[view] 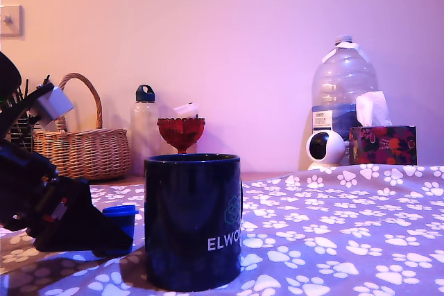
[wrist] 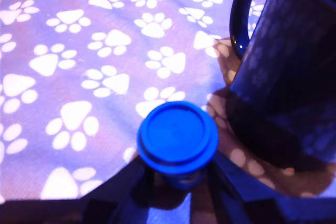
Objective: Pick the coffee capsule and then drop it inside the coffee cup in front of you
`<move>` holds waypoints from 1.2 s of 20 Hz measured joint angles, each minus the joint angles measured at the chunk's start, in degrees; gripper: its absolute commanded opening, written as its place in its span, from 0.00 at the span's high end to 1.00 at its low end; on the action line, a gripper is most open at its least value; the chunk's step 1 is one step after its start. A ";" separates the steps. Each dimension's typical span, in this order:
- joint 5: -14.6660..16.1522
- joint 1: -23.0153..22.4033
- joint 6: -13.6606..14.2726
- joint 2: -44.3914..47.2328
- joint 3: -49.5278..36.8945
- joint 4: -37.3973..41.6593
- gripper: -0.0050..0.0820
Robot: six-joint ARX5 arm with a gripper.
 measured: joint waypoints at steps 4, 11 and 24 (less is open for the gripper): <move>-0.04 0.00 -1.60 -1.86 0.00 -2.73 0.68; -0.04 0.00 -5.90 -19.98 0.13 -17.11 0.68; -0.07 -1.05 -9.86 -39.91 12.07 -42.56 0.67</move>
